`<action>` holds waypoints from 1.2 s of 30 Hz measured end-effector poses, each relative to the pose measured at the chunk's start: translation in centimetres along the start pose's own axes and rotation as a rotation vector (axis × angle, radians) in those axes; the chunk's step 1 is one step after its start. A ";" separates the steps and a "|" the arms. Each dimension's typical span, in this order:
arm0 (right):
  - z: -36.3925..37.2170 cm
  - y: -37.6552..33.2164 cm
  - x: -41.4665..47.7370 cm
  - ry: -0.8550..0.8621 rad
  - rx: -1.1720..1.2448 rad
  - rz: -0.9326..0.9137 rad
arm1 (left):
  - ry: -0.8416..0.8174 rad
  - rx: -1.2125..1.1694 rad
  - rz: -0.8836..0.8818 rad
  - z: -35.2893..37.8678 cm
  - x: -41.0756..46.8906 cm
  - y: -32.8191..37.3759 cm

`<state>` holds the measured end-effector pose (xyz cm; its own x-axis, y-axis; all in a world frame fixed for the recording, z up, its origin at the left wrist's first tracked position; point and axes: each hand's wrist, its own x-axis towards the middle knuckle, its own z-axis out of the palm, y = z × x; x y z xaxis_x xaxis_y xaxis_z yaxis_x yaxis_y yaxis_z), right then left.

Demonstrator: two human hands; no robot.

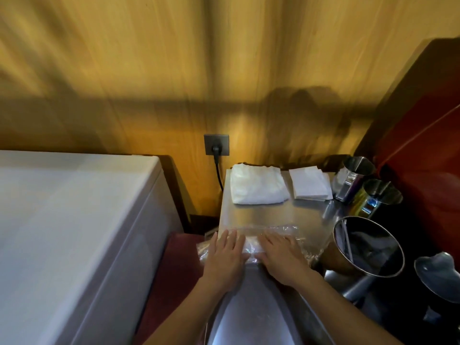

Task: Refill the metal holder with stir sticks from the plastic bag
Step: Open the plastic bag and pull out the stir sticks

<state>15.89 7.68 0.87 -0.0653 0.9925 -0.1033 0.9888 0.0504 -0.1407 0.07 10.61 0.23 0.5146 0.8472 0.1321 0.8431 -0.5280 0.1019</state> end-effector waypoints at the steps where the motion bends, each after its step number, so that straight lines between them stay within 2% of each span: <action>1: -0.1 0.1 0.1 0.018 -0.014 -0.008 | -0.007 -0.007 0.025 0.1 0.1 0.0; 3: -0.1 0.3 0.5 0.013 -0.012 -0.004 | -0.084 -0.052 0.051 0.3 0.2 -0.1; 7: -0.5 0.4 1.5 -0.060 0.066 0.036 | -0.092 -0.021 0.083 -0.2 0.4 -0.3; 10: -1.3 0.3 1.9 -0.135 0.098 0.019 | -0.085 -0.082 0.101 -0.6 0.1 -0.3; 13: -2.4 0.1 1.8 -0.156 0.402 0.054 | -0.024 -0.151 0.114 -0.5 -0.7 0.0; 15: -2.7 0.1 2.1 -0.055 0.546 0.122 | 0.027 -0.207 0.105 -0.6 -1.4 0.3; 16: -2.7 0.3 2.3 0.022 0.510 0.145 | 0.041 -0.230 0.098 -0.8 -1.7 0.4; 18: -2.2 0.7 2.7 0.056 0.377 0.191 | 0.067 -0.240 0.114 -0.8 -2.3 0.7; 23: -1.1 0.3 3.0 -0.108 0.200 0.203 | 0.112 -0.242 0.153 -0.4 -3.9 1.2; 29: -1.8 -0.7 2.7 -0.095 0.187 0.173 | 0.145 -0.225 0.174 0.0 -5.5 1.3; 36: -2.4 -1.5 2.5 -0.076 0.141 0.118 | 0.263 -0.218 0.091 -0.3 -5.3 1.9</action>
<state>14.60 10.37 3.22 0.0344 0.9791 -0.2005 0.9620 -0.0869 -0.2590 -1.15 5.08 -0.01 0.5042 0.7669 0.3971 0.7280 -0.6248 0.2823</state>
